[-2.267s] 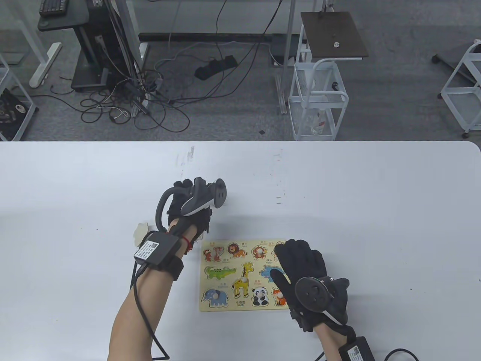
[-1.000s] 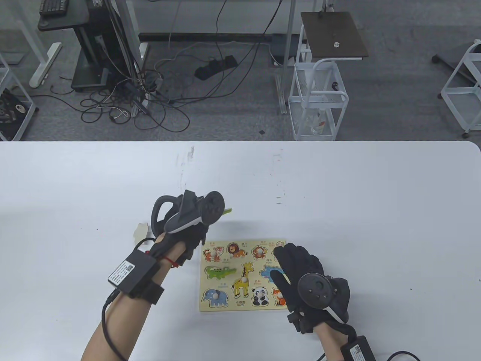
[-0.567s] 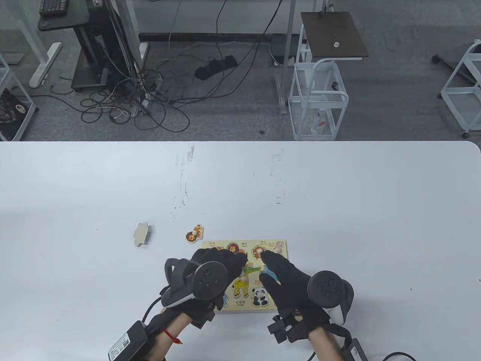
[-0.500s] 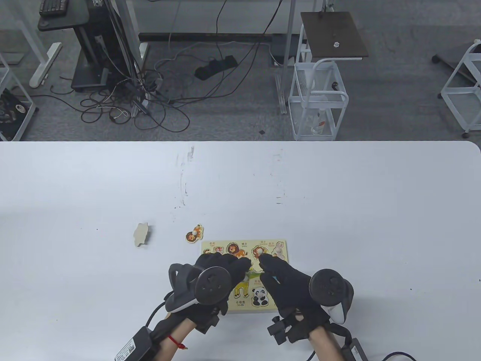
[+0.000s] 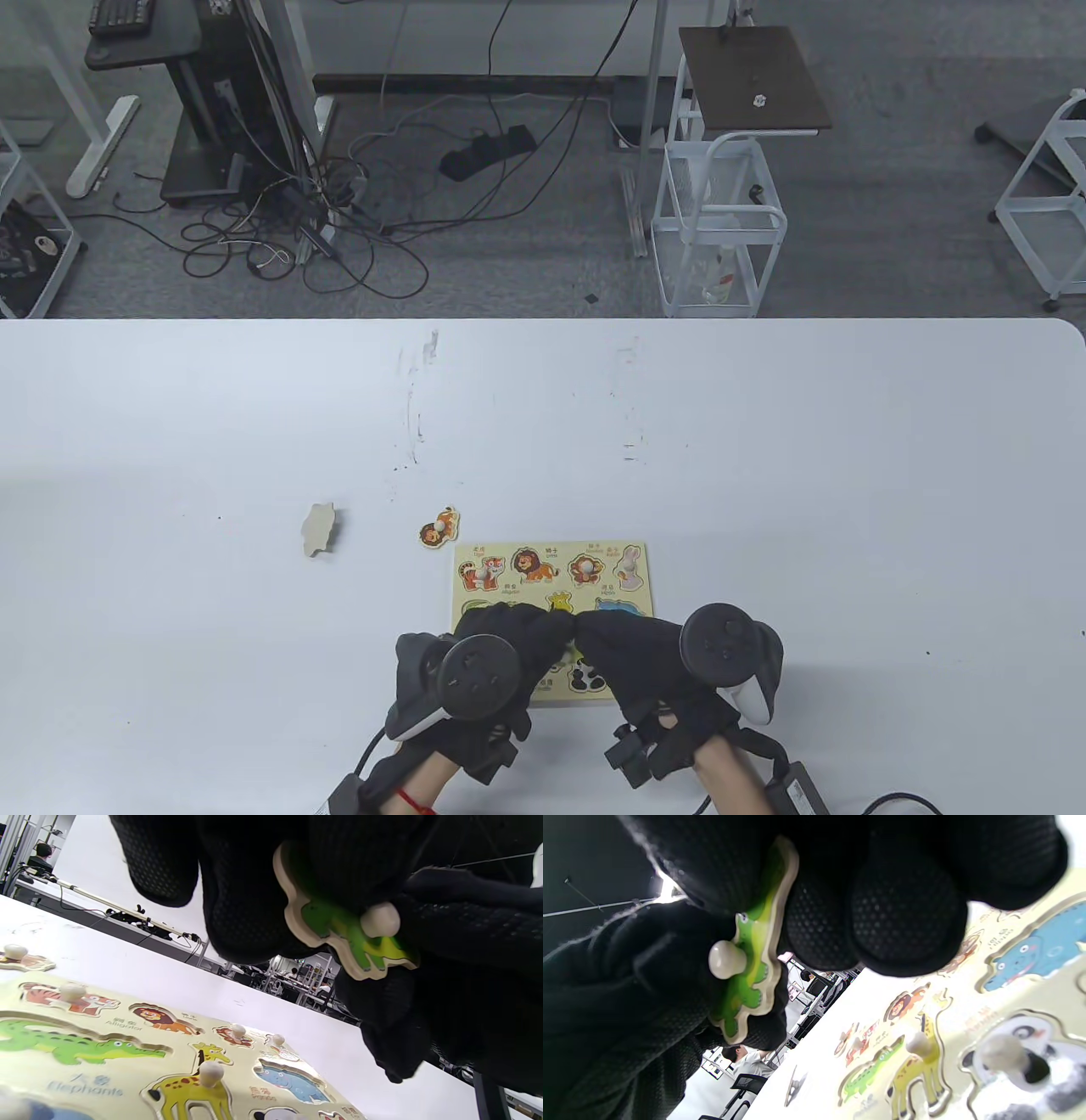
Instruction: Fit puzzle pieces into frame
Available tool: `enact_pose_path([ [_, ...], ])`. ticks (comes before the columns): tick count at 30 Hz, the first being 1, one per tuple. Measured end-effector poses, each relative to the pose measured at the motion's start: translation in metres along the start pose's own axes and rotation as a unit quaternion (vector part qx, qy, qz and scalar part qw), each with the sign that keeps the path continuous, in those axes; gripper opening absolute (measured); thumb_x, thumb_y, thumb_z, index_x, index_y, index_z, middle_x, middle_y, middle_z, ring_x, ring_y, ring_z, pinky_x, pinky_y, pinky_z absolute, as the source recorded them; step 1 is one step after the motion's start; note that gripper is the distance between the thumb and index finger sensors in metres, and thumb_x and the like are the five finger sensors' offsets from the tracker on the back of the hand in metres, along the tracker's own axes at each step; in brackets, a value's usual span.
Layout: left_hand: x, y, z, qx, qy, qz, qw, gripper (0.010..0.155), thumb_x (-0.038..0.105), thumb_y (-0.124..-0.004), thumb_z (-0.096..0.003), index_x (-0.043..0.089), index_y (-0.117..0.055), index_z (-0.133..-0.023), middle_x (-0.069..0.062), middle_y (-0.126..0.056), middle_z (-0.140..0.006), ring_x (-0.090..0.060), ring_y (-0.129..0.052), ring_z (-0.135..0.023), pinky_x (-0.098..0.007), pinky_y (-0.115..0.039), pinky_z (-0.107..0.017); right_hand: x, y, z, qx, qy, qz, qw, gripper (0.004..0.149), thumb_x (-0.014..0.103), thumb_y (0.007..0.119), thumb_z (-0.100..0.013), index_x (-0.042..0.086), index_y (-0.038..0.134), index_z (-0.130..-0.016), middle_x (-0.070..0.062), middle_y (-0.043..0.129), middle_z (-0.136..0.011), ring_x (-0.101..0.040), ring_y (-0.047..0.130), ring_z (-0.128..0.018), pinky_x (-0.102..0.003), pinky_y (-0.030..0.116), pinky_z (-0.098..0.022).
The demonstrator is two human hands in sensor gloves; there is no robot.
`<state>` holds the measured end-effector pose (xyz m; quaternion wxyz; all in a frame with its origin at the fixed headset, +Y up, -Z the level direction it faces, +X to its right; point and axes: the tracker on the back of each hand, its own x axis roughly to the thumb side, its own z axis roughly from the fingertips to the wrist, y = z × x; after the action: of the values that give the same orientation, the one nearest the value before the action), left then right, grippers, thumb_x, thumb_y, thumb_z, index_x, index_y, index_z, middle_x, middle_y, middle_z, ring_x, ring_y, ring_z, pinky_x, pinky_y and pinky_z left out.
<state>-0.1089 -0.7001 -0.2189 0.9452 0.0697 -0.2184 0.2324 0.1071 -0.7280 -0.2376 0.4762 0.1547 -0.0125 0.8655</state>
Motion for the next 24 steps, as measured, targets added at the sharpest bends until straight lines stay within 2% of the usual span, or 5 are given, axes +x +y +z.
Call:
enact_pose_path([
  [6,-0.001,0.007,0.009,0.053,-0.008,-0.032,0.998,0.044,0.035,-0.089,-0.0424,0.036,-0.090,-0.086,0.003,-0.100,-0.086,-0.017,-0.108,-0.069,-0.045,-0.079,-0.067,0.001,0.001,0.001,-0.027,0.002,-0.008,1.000,0.045,0.040,0.084,-0.039,0.009,0.096,-0.069,-0.011,0.101,-0.053,-0.029,0.104,-0.026,-0.053,0.085,-0.031],
  [8,0.001,0.009,0.013,0.088,-0.008,-0.072,0.993,0.045,0.036,-0.091,-0.0416,0.037,-0.089,-0.087,0.003,-0.097,-0.090,-0.017,-0.106,-0.073,-0.046,-0.078,-0.069,-0.002,-0.002,0.001,-0.042,0.022,-0.011,0.999,0.044,0.039,0.085,-0.039,0.009,0.096,-0.069,-0.012,0.102,-0.051,-0.028,0.104,-0.023,-0.052,0.086,-0.029],
  [11,0.007,0.009,0.018,0.113,-0.025,-0.100,0.988,0.044,0.039,-0.093,-0.0399,0.039,-0.092,-0.084,0.006,-0.098,-0.088,-0.015,-0.106,-0.073,-0.043,-0.078,-0.070,-0.009,-0.005,0.000,-0.053,0.052,-0.026,0.997,0.044,0.039,0.086,-0.039,0.008,0.097,-0.069,-0.011,0.102,-0.048,-0.026,0.103,-0.019,-0.051,0.086,-0.026],
  [17,0.022,-0.004,0.019,0.101,-0.061,-0.163,0.980,0.048,0.043,-0.094,-0.0371,0.040,-0.091,-0.085,0.007,-0.098,-0.088,-0.014,-0.106,-0.073,-0.042,-0.077,-0.071,-0.022,-0.005,-0.001,-0.051,0.096,-0.086,0.990,0.044,0.037,0.087,-0.039,0.008,0.097,-0.070,-0.010,0.103,-0.047,-0.026,0.103,-0.017,-0.051,0.087,-0.024],
  [24,0.026,-0.013,0.018,0.086,-0.070,-0.178,0.978,0.050,0.042,-0.093,-0.0381,0.037,-0.089,-0.088,0.006,-0.099,-0.087,-0.015,-0.106,-0.071,-0.043,-0.078,-0.070,-0.028,-0.001,-0.001,-0.040,0.114,-0.106,0.987,0.045,0.038,0.085,-0.040,0.008,0.097,-0.071,-0.010,0.102,-0.048,-0.026,0.103,-0.018,-0.051,0.086,-0.025],
])
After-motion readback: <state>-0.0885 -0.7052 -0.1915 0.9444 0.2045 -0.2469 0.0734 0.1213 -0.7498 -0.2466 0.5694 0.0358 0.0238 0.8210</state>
